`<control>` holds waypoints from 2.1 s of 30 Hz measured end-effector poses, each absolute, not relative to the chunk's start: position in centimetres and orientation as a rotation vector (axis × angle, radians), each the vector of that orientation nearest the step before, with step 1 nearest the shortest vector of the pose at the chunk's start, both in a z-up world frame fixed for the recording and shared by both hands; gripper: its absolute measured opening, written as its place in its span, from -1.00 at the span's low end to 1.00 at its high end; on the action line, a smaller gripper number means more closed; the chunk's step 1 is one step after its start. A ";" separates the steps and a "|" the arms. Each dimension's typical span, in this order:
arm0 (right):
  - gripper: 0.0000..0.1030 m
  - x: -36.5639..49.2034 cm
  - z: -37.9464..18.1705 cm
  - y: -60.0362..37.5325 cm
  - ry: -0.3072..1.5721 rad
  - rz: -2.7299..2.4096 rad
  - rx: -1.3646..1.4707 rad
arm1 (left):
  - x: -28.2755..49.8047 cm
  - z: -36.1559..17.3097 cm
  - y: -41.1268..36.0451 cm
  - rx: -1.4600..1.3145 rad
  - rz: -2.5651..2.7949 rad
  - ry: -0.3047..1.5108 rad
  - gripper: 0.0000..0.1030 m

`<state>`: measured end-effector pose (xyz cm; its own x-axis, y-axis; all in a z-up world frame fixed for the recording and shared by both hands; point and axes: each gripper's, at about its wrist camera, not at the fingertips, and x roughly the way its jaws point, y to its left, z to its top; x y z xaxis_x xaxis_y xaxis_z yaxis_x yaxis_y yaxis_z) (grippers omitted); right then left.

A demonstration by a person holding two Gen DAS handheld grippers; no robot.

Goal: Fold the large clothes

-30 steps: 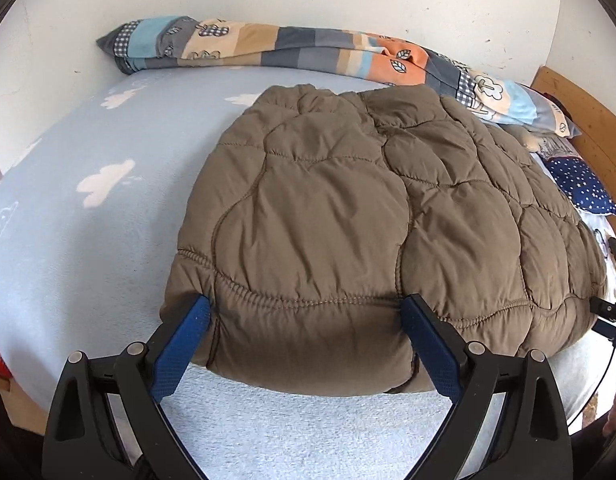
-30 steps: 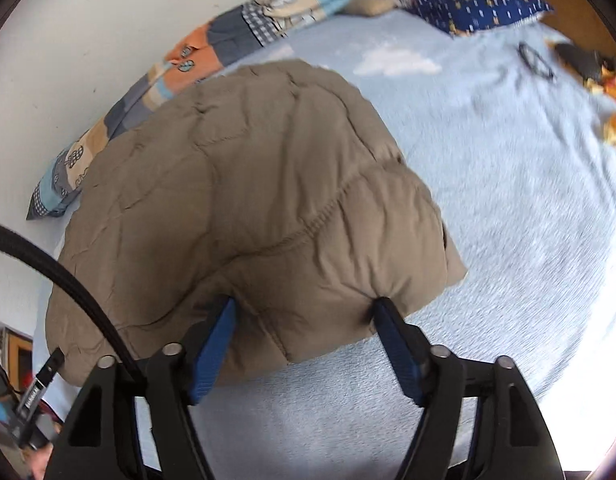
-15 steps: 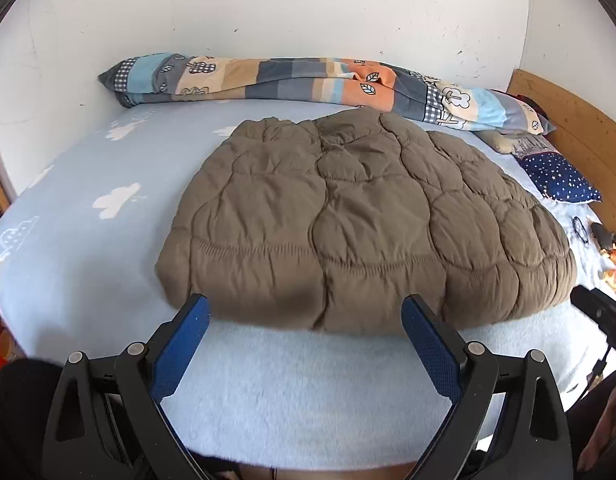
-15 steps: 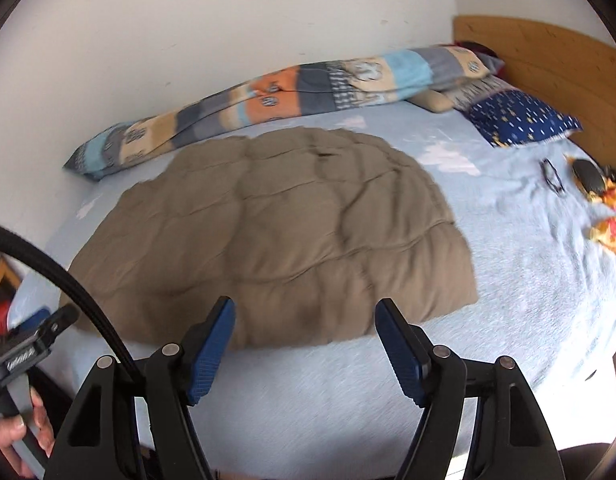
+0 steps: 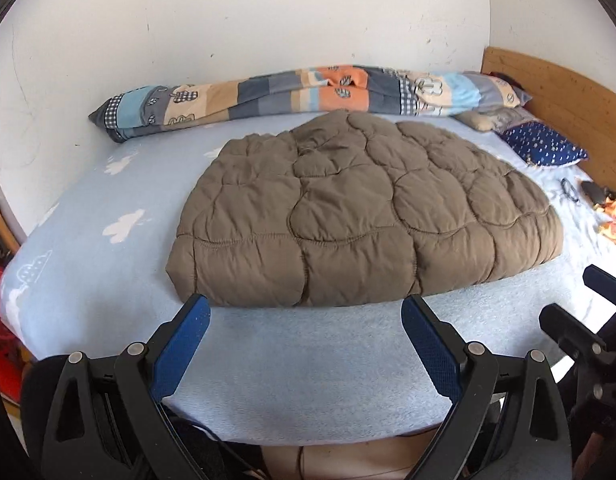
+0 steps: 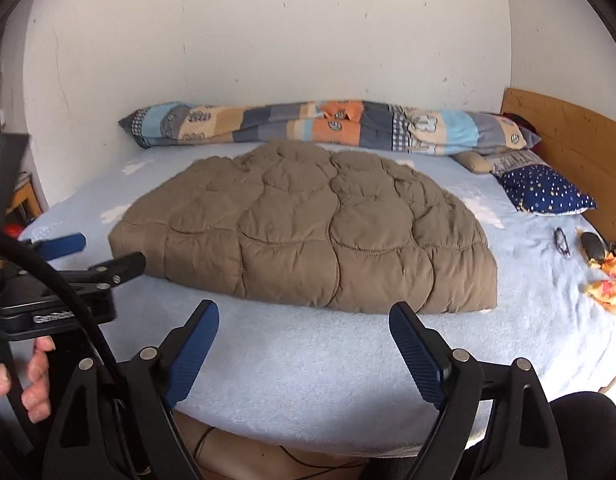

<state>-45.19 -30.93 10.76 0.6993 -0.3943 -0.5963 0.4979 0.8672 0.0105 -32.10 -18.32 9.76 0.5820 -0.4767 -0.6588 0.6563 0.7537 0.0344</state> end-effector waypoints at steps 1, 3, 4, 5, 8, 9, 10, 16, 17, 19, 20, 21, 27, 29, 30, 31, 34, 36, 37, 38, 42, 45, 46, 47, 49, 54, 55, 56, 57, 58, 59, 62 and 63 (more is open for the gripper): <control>0.75 -44.9 10.5 -31.3 0.632 -0.507 0.191 | -32.0 9.8 -18.3 0.284 -0.672 0.674 0.86; 0.76 -44.7 10.2 -32.2 0.641 -0.530 0.221 | -31.9 9.8 -18.4 0.285 -0.679 0.665 0.86; 0.76 -44.7 10.1 -32.6 0.641 -0.542 0.241 | -32.0 9.8 -18.4 0.287 -0.681 0.663 0.87; 0.79 -44.6 10.0 -32.7 0.648 -0.553 0.250 | -32.0 9.8 -18.5 0.295 -0.685 0.665 0.87; 0.80 -44.3 9.6 -33.2 0.671 -0.581 0.270 | -31.9 9.3 -19.3 0.336 -0.680 0.688 0.87; 0.80 -44.2 9.5 -33.4 0.680 -0.580 0.277 | -31.9 9.2 -19.5 0.342 -0.683 0.699 0.87; 0.80 -44.1 9.3 -33.5 0.689 -0.586 0.276 | -31.8 9.1 -19.6 0.346 -0.685 0.705 0.87; 0.80 -43.7 9.1 -33.5 0.700 -0.584 0.264 | -31.9 8.9 -20.2 0.366 -0.673 0.725 0.87; 0.80 -43.7 9.1 -33.6 0.700 -0.585 0.264 | -31.9 8.9 -20.2 0.369 -0.670 0.724 0.87; 0.80 -43.7 9.0 -33.6 0.702 -0.585 0.268 | -31.8 8.8 -20.3 0.374 -0.661 0.725 0.87; 0.80 -43.7 8.9 -33.6 0.704 -0.584 0.271 | -31.6 8.8 -20.3 0.371 -0.662 0.736 0.86; 0.80 -43.7 8.9 -33.7 0.704 -0.585 0.274 | -31.6 8.8 -20.3 0.371 -0.661 0.739 0.86; 0.80 -43.7 8.9 -33.7 0.707 -0.578 0.276 | -31.7 9.0 -20.4 0.383 -0.655 0.743 0.86; 0.80 -43.7 8.9 -33.7 0.705 -0.579 0.276 | -31.7 9.0 -20.4 0.384 -0.653 0.737 0.86; 0.80 -43.7 8.9 -33.6 0.703 -0.579 0.277 | -31.8 9.1 -20.4 0.386 -0.652 0.734 0.86; 0.80 -43.8 8.9 -33.7 0.702 -0.580 0.279 | -31.8 9.1 -20.4 0.387 -0.649 0.730 0.86; 0.80 -43.9 8.8 -33.8 0.703 -0.582 0.287 | -31.6 9.1 -20.4 0.391 -0.642 0.733 0.86; 0.80 -43.9 8.8 -33.8 0.704 -0.584 0.291 | -31.5 9.1 -20.4 0.391 -0.634 0.736 0.86; 0.80 -43.9 8.8 -33.8 0.703 -0.586 0.292 | -31.5 9.1 -20.4 0.393 -0.629 0.738 0.86; 0.80 -43.9 8.8 -33.9 0.702 -0.586 0.294 | -31.4 9.1 -20.4 0.395 -0.624 0.740 0.86; 0.80 -44.0 8.7 -34.1 0.707 -0.584 0.300 | -31.2 9.1 -20.2 0.390 -0.611 0.740 0.86; 0.80 -43.9 8.6 -34.2 0.714 -0.585 0.305 | -31.0 9.1 -20.2 0.395 -0.605 0.748 0.86; 0.80 -44.0 8.6 -34.3 0.713 -0.584 0.307 | -30.9 9.1 -20.2 0.398 -0.600 0.748 0.86; 0.80 -43.9 8.6 -34.3 0.713 -0.583 0.309 | -30.9 9.0 -20.2 0.406 -0.592 0.747 0.86; 0.80 -43.9 8.6 -34.2 0.717 -0.582 0.308 | -31.0 9.0 -20.2 0.419 -0.571 0.740 0.86; 0.80 -43.8 8.6 -34.3 0.718 -0.578 0.309 | -30.9 8.6 -20.5 0.458 -0.546 0.751 0.86; 0.80 -43.8 8.6 -34.3 0.718 -0.578 0.309 | -31.0 8.6 -20.5 0.463 -0.542 0.752 0.86; 0.80 -43.8 8.5 -34.3 0.719 -0.578 0.309 | -31.0 8.6 -20.5 0.468 -0.541 0.751 0.86; 0.80 -43.8 8.5 -34.2 0.719 -0.580 0.310 | -31.0 8.5 -20.5 0.473 -0.542 0.753 0.86; 0.80 -43.8 8.5 -34.2 0.718 -0.579 0.311 | -31.1 8.5 -20.6 0.479 -0.540 0.753 0.86; 0.80 -43.8 8.5 -34.2 0.718 -0.578 0.312 | -31.0 8.5 -20.6 0.482 -0.537 0.753 0.86; 0.80 -43.8 8.6 -34.2 0.717 -0.579 0.314 | -31.0 8.3 -20.6 0.492 -0.534 0.757 0.86; 0.80 -43.9 8.5 -34.3 0.716 -0.578 0.315 | -31.1 8.3 -20.7 0.492 -0.535 0.759 0.86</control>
